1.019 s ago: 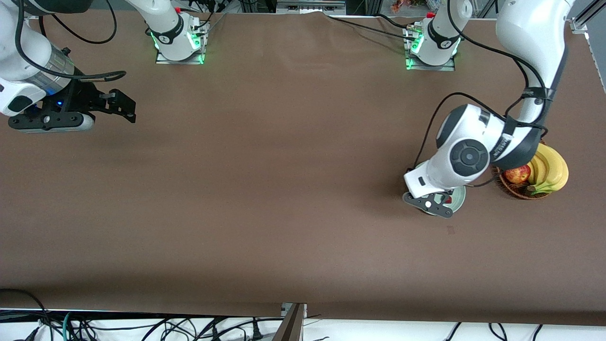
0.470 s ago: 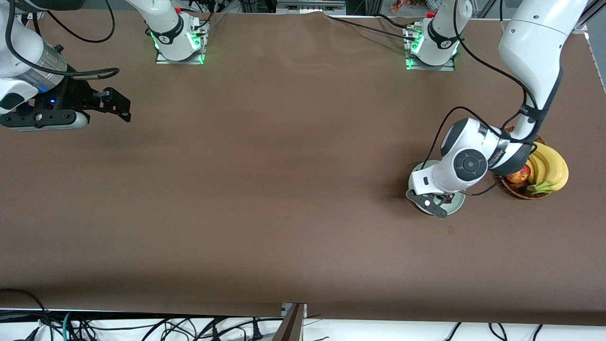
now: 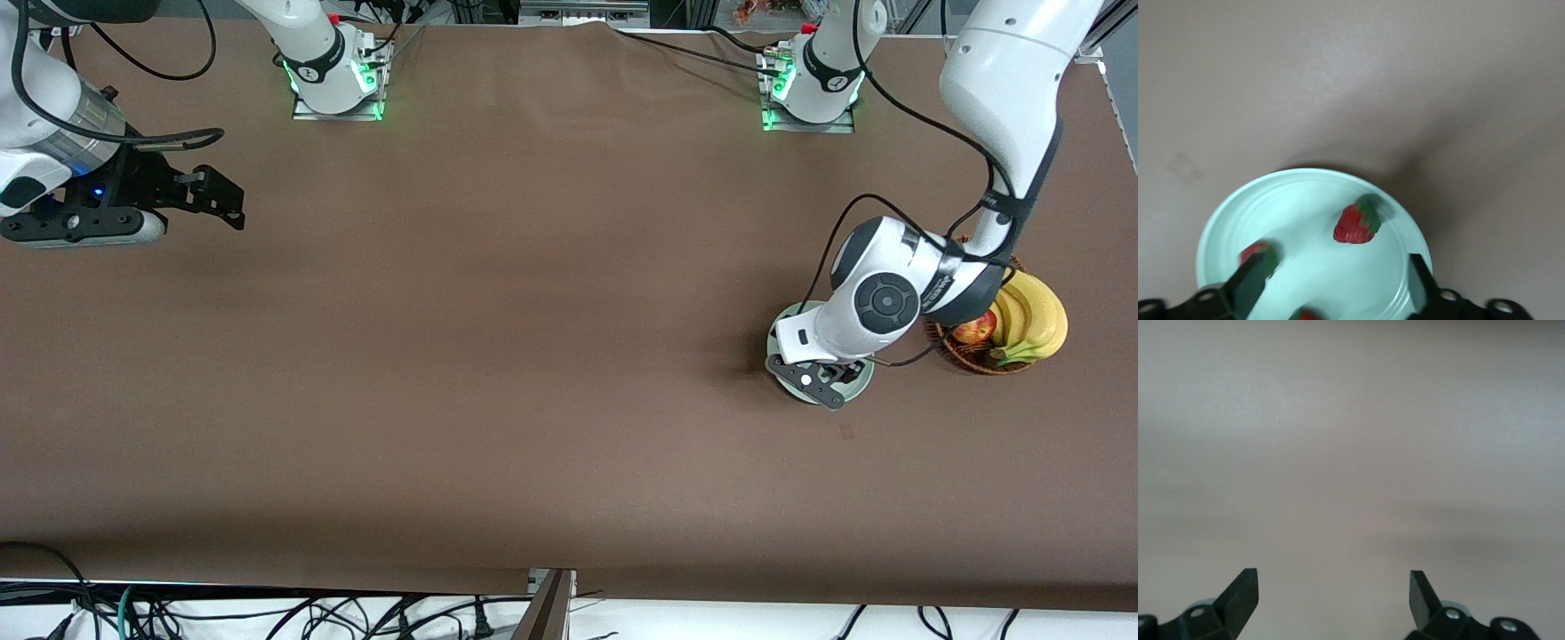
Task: Collect all strawberries into plate
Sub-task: 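Open the left gripper to release the strawberry onto the plate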
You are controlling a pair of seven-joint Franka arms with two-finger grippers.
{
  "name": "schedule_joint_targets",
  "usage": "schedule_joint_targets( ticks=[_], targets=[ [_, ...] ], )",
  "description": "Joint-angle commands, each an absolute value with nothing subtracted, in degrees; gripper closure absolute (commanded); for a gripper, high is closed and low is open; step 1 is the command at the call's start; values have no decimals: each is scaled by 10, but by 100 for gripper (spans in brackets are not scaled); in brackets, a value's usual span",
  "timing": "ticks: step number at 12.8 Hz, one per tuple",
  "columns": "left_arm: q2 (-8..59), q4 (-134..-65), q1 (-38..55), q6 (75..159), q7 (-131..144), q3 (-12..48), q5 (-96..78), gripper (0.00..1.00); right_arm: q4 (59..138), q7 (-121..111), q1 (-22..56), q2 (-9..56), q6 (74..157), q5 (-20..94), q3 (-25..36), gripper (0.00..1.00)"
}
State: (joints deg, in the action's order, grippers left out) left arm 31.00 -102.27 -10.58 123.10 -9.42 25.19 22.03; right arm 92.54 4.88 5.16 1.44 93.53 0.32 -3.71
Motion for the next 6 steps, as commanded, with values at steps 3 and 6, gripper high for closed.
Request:
schedule_joint_targets(
  ticks=[3, 6],
  targets=[
    [185, -964, -109, 1044, -74, 270, 142, 0, 936, 19, 45, 3, 942, 0, -24, 0],
    [131, -867, -94, 895, -74, 235, 93, 0, 936, 2, 45, 3, 940, 1, -14, 0]
  ],
)
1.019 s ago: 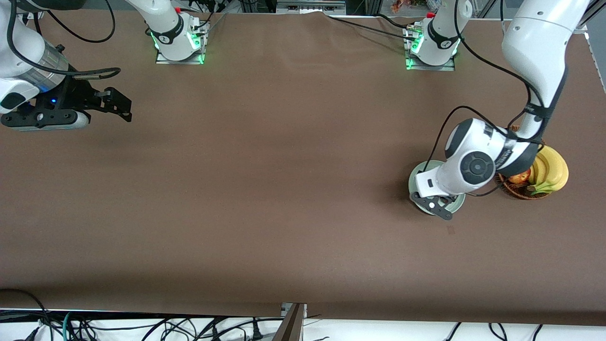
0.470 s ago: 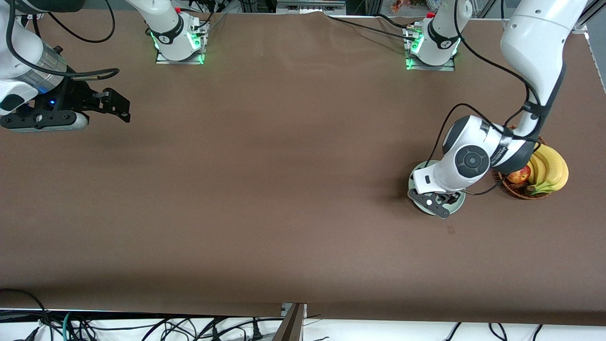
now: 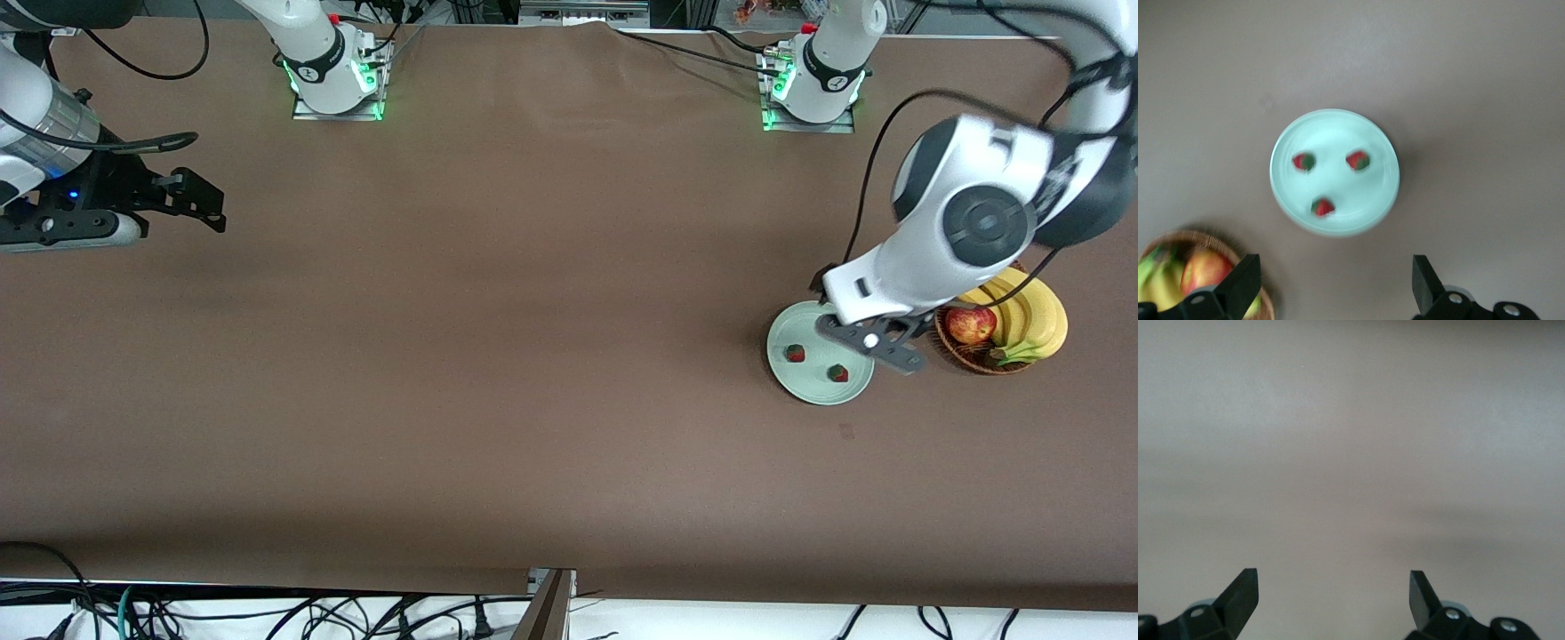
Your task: Collect all strawberries into plate
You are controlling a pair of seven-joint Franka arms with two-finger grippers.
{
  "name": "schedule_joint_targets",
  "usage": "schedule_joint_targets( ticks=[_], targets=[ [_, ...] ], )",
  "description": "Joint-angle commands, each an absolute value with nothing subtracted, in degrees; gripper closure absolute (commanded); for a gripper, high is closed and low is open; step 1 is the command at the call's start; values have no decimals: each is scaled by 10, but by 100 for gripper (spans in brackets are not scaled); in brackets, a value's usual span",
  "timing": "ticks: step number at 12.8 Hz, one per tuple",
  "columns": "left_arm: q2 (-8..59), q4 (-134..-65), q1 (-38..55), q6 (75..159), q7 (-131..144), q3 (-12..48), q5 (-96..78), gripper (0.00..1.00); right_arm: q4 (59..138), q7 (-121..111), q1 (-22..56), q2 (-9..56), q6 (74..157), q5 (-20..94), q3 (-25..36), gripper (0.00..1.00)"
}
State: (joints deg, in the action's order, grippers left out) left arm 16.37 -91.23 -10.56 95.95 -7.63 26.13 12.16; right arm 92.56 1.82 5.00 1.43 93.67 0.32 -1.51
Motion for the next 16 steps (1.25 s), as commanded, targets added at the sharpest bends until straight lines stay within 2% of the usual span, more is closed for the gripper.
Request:
schedule_joint_targets(
  ticks=[1, 4, 8, 11, 16],
  targets=[
    [100, -866, -63, 895, -75, 191, 83, 0, 936, 2, 45, 3, 939, 2, -13, 0],
    [24, -893, 81, 899, -73, -18, 6, 0, 936, 2, 45, 3, 939, 1, -13, 0],
    [-12, -954, 75, 949, -65, -24, -15, 0, 936, 2, 45, 3, 938, 1, -13, 0],
    [-39, -992, 39, 958, -46, 13, -7, 0, 936, 2, 45, 3, 938, 1, -14, 0],
    [-36, -990, 26, 958, -46, 27, -4, 0, 937, 2, 45, 3, 938, 1, -13, 0]
  ],
)
